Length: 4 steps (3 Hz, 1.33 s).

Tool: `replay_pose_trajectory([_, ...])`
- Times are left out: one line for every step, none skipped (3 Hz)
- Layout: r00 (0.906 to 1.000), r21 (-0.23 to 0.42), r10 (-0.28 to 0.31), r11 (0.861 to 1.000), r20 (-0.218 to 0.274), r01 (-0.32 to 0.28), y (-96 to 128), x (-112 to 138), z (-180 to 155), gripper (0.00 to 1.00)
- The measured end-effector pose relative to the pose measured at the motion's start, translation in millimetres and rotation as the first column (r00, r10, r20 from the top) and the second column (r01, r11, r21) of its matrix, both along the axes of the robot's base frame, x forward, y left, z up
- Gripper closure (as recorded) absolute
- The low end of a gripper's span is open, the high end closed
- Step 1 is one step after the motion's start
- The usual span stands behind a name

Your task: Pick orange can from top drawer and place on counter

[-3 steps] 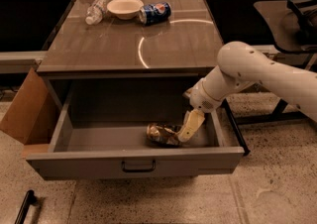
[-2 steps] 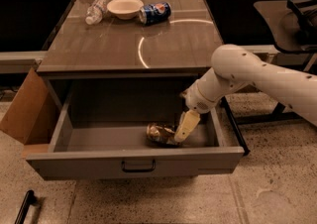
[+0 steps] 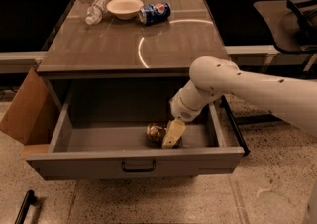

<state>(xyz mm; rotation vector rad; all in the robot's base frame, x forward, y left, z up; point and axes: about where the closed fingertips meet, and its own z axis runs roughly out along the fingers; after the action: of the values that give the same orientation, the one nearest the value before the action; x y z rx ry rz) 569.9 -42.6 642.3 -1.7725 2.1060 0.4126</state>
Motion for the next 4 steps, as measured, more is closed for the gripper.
replay_pose_trajectory([1.0, 0.0, -0.001, 1.0, -0.005, 0.001, 3.4, -3.8, -5.2, 0.0])
replay_pose_trajectory([0.9999, 0.006, 0.003, 1.0, -0.014, -0.003, 6.2, -7.4, -12.6, 0.19])
replay_pose_trajectory([0.9996, 0.014, 0.011, 1.0, -0.026, -0.011, 9.2, -9.4, -18.6, 0.42])
replay_pose_trajectory([0.999, 0.035, 0.025, 0.999, -0.038, -0.024, 10.9, -11.3, -20.6, 0.65])
